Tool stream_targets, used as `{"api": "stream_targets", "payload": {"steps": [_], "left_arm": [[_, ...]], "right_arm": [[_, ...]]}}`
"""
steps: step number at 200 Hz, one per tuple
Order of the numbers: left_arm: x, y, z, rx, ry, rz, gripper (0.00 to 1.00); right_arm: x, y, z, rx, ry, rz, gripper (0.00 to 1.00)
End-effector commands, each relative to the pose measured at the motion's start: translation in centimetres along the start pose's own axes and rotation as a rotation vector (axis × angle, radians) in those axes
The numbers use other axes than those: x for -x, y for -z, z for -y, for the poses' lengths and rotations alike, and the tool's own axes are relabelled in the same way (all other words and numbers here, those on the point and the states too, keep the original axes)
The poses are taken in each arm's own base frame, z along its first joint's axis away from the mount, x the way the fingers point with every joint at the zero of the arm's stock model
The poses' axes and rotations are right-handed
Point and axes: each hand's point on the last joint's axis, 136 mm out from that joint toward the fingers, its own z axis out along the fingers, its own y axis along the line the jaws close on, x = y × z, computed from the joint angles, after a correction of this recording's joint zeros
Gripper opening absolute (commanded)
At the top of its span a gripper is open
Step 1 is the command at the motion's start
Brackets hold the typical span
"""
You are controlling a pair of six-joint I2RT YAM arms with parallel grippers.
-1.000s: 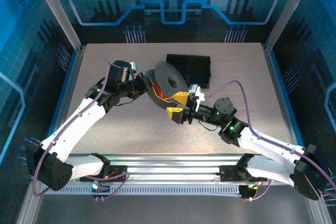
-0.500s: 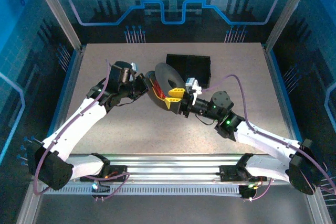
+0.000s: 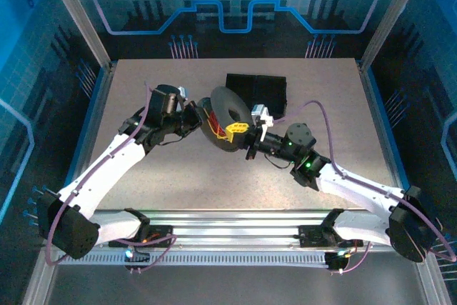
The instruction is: Wrap the cables
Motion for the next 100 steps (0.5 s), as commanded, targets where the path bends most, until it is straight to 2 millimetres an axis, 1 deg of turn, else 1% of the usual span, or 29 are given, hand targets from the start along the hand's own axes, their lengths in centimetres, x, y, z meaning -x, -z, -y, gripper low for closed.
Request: {"api": "stream_targets", "payload": {"steps": [1, 29, 55, 100], "left_arm": [[1.4, 1.4, 3.5, -0.137, 0.001, 0.06, 0.0], [2.0, 1.4, 3.5, -0.141, 0.03, 0.088, 0.0], [2.7, 1.6, 3.4, -0.152, 0.068, 0.129, 0.0], [3.6, 1.5, 3.8, -0.19, 0.137, 0.17, 0.0]], "right_arm": [[0.2, -0.3, -0.5, 0.022, -0.006, -0.003, 0.0], [-1.1, -0.3, -1.2, 0.029, -0.029, -0.037, 0.0], [-2.6, -0.1, -1.0, 0.012, -0.158, -0.061, 0.0], [-7.5, 0.9, 1.9, -0.131, -0.472, -0.081, 0.0]]}}
